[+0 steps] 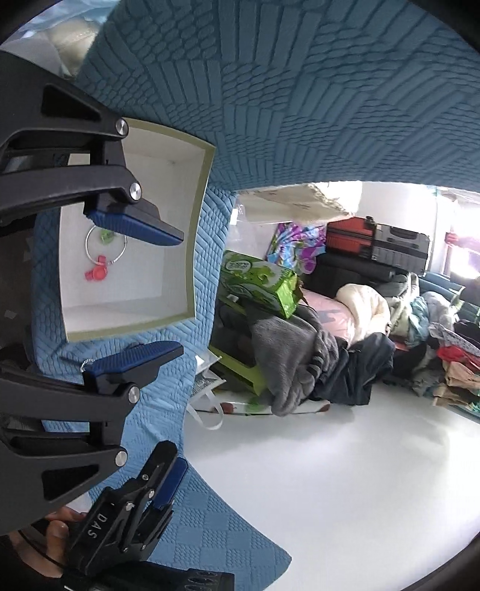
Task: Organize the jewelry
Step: 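Move both tools back over the jewelry pile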
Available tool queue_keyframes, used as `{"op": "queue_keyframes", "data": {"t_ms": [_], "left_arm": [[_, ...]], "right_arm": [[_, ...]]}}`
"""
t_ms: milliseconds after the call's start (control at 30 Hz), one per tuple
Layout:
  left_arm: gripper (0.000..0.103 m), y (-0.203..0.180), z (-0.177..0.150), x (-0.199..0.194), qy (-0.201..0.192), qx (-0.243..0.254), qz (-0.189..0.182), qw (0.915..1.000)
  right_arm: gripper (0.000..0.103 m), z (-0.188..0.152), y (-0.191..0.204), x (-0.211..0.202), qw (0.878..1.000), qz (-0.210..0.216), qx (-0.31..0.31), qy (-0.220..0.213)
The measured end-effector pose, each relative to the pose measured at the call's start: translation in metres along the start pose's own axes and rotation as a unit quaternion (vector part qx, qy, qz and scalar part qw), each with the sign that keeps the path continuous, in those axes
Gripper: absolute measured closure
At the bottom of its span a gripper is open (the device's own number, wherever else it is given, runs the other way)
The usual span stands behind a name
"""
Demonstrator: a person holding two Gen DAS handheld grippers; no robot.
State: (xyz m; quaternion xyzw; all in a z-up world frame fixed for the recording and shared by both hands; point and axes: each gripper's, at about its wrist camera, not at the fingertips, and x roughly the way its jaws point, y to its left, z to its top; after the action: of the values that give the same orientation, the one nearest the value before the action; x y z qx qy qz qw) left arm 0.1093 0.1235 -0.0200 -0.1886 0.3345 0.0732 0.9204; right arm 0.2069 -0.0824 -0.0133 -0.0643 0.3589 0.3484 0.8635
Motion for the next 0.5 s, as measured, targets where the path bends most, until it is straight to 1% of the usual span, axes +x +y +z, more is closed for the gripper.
{"op": "queue_keyframes", "data": {"t_ms": [67,133,233,300,400,500], "left_arm": [[0.049,-0.008,-0.002,-0.007,-0.015,0.001,0.008,0.9999],[0.049,-0.017,-0.006,-0.012,-0.026,0.003,0.001,0.9997],[0.049,-0.030,-0.010,-0.013,-0.033,0.014,-0.006,0.9993],[0.049,-0.038,-0.014,-0.009,-0.033,0.023,-0.015,0.9991],[0.049,-0.051,-0.025,0.004,-0.022,0.034,-0.038,0.9985],[0.049,-0.063,-0.041,0.017,-0.010,0.042,-0.056,0.9975]], "right_arm": [[0.061,-0.002,-0.007,-0.010,1.000,-0.007,0.001,-0.008],[0.061,-0.004,-0.013,-0.015,1.000,-0.014,0.001,-0.011],[0.061,-0.011,-0.027,-0.022,1.000,-0.012,0.016,-0.015],[0.061,-0.018,-0.034,-0.024,0.999,-0.017,0.022,-0.016],[0.061,-0.032,-0.045,-0.024,0.999,-0.024,0.034,-0.016],[0.061,-0.046,-0.058,-0.024,0.998,-0.044,0.043,-0.011]]}}
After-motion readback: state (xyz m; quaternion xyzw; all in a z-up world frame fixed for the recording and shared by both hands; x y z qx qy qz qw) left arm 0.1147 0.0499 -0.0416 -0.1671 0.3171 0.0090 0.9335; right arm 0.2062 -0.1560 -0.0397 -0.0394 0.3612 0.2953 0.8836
